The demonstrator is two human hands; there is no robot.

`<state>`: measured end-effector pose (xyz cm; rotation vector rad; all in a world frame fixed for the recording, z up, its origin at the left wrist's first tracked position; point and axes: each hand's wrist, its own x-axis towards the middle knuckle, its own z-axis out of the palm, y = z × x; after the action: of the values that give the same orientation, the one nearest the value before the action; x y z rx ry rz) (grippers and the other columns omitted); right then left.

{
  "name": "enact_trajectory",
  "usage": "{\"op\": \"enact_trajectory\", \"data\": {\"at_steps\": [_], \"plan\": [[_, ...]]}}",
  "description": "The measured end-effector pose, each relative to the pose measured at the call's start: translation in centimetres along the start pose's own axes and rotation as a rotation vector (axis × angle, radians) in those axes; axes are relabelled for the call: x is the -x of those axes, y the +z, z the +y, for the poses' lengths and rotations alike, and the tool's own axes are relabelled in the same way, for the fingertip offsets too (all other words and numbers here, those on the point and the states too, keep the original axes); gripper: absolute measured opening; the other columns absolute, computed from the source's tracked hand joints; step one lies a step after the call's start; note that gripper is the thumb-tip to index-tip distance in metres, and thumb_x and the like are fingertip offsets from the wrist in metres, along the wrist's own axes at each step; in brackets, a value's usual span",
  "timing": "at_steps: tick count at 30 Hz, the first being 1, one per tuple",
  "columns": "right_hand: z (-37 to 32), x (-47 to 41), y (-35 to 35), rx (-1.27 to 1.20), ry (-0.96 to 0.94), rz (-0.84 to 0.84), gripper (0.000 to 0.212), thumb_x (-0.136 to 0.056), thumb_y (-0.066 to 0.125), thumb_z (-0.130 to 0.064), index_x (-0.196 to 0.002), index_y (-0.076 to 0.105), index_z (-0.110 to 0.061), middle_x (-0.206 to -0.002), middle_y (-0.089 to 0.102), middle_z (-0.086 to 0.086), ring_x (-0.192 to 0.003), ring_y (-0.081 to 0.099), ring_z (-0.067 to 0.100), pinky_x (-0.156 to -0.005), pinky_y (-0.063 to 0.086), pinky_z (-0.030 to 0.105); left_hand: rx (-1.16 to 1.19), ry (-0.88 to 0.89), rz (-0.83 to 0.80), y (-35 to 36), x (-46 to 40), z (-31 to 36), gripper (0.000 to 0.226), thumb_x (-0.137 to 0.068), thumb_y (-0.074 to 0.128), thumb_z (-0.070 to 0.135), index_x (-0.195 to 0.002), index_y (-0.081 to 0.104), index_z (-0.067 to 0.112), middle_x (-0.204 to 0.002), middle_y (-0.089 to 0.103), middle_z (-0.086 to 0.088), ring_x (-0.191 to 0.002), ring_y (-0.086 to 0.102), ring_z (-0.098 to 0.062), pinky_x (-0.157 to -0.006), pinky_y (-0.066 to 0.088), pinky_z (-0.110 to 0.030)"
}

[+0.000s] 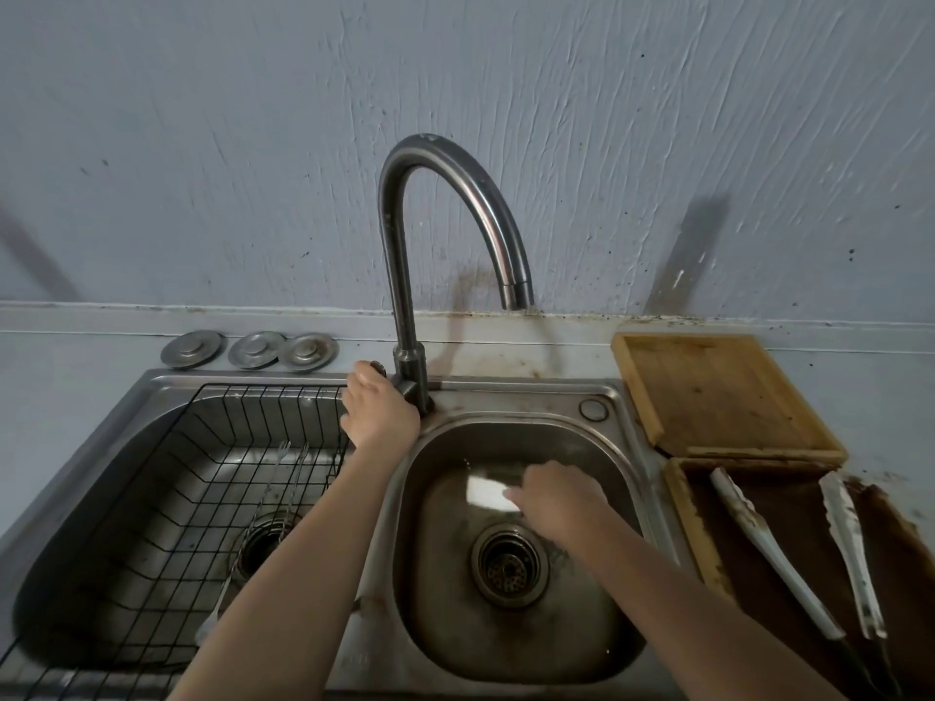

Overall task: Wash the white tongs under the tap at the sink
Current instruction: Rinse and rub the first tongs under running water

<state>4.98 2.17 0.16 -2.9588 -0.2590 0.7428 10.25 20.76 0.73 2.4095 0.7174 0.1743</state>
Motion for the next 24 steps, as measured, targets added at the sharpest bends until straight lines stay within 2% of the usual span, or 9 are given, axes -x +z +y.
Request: {"op": "enact_trajectory", "data": {"at_steps": [3, 6, 8, 11, 14, 16, 19, 21, 24], "plan": [[0.4, 0.7, 0.3, 0.100, 0.058, -0.242, 0.053, -0.094, 0.040, -0.046, -0.121, 0.057, -0.005, -0.107, 0.064, 0.013, -0.097, 0.061, 0.029, -0.086, 0.044, 0.035, 0.015, 0.006, -0.010, -0.1, 0.2, 0.1, 0.059, -0.080, 0.057, 0.003, -0.130, 0.025, 0.006, -0.136, 0.036, -0.014, -0.126, 0.035, -0.032, -0.101, 0.034, -0.047], [1.5, 0.7, -0.2, 0.022, 0.052, -0.193, 0.058, -0.092, 0.039, -0.051, -0.118, 0.058, -0.003, -0.113, 0.063, 0.015, -0.099, 0.061, 0.029, -0.080, 0.041, 0.032, 0.077, -0.020, -0.031, -0.3, -0.2, -0.3, 0.057, -0.079, 0.059, 0.004, -0.127, 0.029, 0.005, -0.134, 0.037, -0.016, -0.124, 0.036, -0.033, -0.101, 0.037, -0.049], [2.8, 1.1, -1.3, -0.018, 0.044, -0.194, 0.061, -0.093, 0.035, -0.053, -0.107, 0.062, 0.000, -0.107, 0.066, 0.015, -0.085, 0.063, 0.026, -0.076, 0.042, 0.031, 0.169, -0.043, -0.076, -0.4, -0.3, -0.3, 0.059, -0.078, 0.061, 0.004, -0.128, 0.031, 0.005, -0.133, 0.038, -0.019, -0.122, 0.038, -0.034, -0.101, 0.039, -0.047], [5.6, 1.8, -3.6, -0.190, 0.056, -0.051, 0.063, -0.087, 0.036, -0.064, -0.079, 0.060, -0.007, -0.071, 0.065, 0.007, -0.057, 0.061, 0.018, -0.068, 0.052, 0.029, 0.551, -0.151, -0.130, -1.3, 0.9, 1.1, 0.077, -0.078, 0.061, -0.005, -0.140, 0.020, 0.013, -0.145, 0.026, -0.018, -0.129, 0.035, -0.033, -0.107, 0.037, -0.041], [9.6, 1.3, -5.8, -0.304, 0.115, 0.252, 0.061, -0.082, 0.043, -0.066, -0.095, 0.061, -0.009, -0.072, 0.066, 0.002, -0.055, 0.063, 0.013, -0.052, 0.053, 0.023, 0.825, -0.198, -0.050, -1.8, 3.8, 4.4, 0.091, -0.081, 0.062, -0.001, -0.147, 0.001, 0.014, -0.155, 0.005, -0.012, -0.141, 0.017, -0.030, -0.118, 0.018, -0.038], [12.4, 0.7, -6.8, -0.376, 0.167, 0.438, 0.059, -0.080, 0.048, -0.065, -0.098, 0.059, -0.011, -0.071, 0.066, 0.000, -0.055, 0.064, 0.012, -0.048, 0.055, 0.027, 0.726, 0.033, 0.059, -1.3, 5.9, 6.6, 0.088, -0.082, 0.064, 0.006, -0.145, 0.004, 0.009, -0.152, 0.006, -0.014, -0.142, 0.011, -0.030, -0.118, 0.011, -0.041], [16.2, -0.7, -7.0, -0.450, 0.273, 0.608, 0.051, -0.079, 0.056, -0.058, -0.104, 0.057, -0.014, -0.078, 0.064, -0.003, -0.061, 0.063, 0.009, -0.048, 0.050, 0.024, 0.459, 0.610, 0.157, 0.9, 7.5, 9.3, 0.057, -0.084, 0.061, 0.010, -0.133, 0.033, 0.014, -0.138, 0.035, -0.010, -0.130, 0.032, -0.026, -0.112, 0.022, -0.046], [18.3, -1.7, -6.3, -0.448, 0.356, 0.666, 0.049, -0.080, 0.060, -0.052, -0.109, 0.055, -0.013, -0.083, 0.060, -0.004, -0.065, 0.060, 0.010, -0.051, 0.046, 0.022, 0.226, 0.892, -0.006, 3.6, 7.2, 10.9, 0.038, -0.085, 0.053, 0.009, -0.122, 0.052, 0.021, -0.125, 0.055, 0.000, -0.120, 0.047, -0.018, -0.107, 0.034, -0.042], [20.1, -3.1, -5.2, -0.436, 0.462, 0.687, 0.051, -0.079, 0.066, -0.045, -0.112, 0.054, -0.008, -0.090, 0.060, 0.002, -0.074, 0.058, 0.017, -0.058, 0.044, 0.026, -0.079, 1.086, -0.299, 7.9, 7.2, 13.0, 0.037, -0.085, 0.044, 0.009, -0.114, 0.062, 0.025, -0.115, 0.065, 0.006, -0.114, 0.055, -0.015, -0.102, 0.038, -0.033]]}}
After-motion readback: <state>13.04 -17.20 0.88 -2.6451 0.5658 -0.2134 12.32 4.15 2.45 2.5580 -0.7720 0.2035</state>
